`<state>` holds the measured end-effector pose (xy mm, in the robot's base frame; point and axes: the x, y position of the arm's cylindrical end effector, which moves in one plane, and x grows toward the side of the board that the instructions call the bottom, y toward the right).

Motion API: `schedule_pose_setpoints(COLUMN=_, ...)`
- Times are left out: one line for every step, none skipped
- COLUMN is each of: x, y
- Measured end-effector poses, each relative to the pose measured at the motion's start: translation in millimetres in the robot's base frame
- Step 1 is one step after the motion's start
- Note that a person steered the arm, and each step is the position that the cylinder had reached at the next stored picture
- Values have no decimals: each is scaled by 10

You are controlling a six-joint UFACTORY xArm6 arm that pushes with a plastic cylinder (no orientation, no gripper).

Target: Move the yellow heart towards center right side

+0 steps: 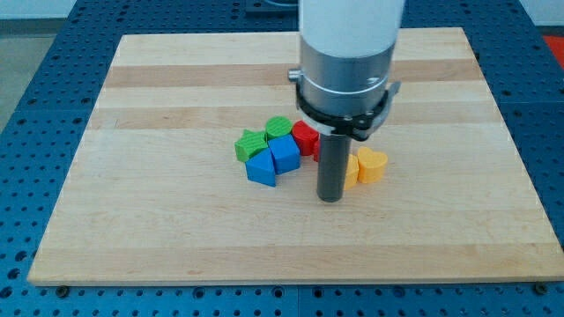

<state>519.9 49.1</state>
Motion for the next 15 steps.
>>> schedule_pose_setpoints(x=-70, y=158)
schedule_pose_setpoints(x=-261, y=160)
schedule_pose_setpoints(x=-464, y=260)
schedule_pose_setpoints(x=-469, y=503)
schedule_pose_setpoints(x=-504, y=751)
schedule_pose_setpoints(x=-546, y=998)
schedule_pose_setpoints(x=-493, y=1046)
schedule_pose_setpoints(x=-243, y=1139)
schedule_pose_setpoints(x=-276, y=1525)
schedule_pose_setpoints(x=-443, y=1735)
schedule_pose_setpoints(x=-604, y=1738)
schedule_pose_setpoints(x=-577, y=1672)
schedule_pose_setpoints(x=-561, y=1529)
schedule_pose_setpoints(x=-538, y=1386)
schedule_pose_setpoints(x=-519, y=1386)
